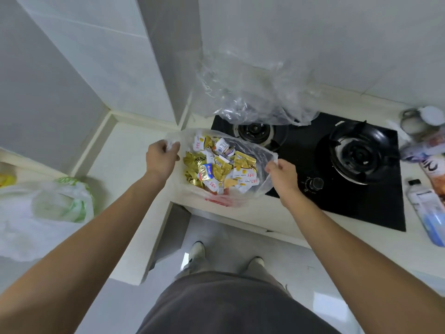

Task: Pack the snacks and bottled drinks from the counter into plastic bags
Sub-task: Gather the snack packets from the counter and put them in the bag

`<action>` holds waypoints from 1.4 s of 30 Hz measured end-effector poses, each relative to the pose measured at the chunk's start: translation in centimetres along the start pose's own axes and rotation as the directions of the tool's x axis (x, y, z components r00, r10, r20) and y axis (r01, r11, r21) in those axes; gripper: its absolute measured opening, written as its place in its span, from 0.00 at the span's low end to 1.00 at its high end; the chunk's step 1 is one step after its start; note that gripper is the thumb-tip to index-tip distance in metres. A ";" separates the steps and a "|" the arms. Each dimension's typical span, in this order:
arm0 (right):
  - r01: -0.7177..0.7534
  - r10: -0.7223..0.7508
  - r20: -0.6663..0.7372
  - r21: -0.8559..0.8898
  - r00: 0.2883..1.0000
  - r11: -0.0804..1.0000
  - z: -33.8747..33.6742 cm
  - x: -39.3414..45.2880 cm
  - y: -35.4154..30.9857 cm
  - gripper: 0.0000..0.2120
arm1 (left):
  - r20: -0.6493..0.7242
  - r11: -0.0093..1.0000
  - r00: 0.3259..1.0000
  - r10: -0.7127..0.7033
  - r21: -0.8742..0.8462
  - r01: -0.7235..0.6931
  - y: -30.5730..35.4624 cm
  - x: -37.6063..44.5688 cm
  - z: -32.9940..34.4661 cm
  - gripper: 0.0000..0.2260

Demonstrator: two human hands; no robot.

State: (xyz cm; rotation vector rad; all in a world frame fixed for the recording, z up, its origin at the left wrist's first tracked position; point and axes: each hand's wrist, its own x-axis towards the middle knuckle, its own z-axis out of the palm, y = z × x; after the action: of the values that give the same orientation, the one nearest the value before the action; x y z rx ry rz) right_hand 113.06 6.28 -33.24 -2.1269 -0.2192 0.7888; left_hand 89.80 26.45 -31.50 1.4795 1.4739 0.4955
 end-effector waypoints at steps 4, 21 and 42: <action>0.102 -0.093 -0.069 0.133 0.993 0.986 0.1 -2.1 -5.1 0.11 | 0.135 0.980 0.980 0.149 -0.153 -0.128 5.3 -0.6 -0.9 0.14; 0.469 -0.422 -0.230 0.228 0.877 0.853 -3.9 -8.8 -13.9 0.14 | 0.247 0.859 0.828 0.504 -0.246 -0.449 16.3 -6.8 -1.6 0.10; 0.621 -0.609 -0.130 0.240 0.783 0.746 -20.1 -9.9 -24.0 0.09 | 0.295 0.766 0.709 0.641 -0.300 -0.568 34.1 -13.0 2.9 0.07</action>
State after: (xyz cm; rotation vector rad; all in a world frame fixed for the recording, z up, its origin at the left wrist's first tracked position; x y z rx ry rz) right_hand 120.18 4.32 -1.22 -1.6456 -0.7122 0.3452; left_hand 107.98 19.70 -0.48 1.7778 0.5789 0.6697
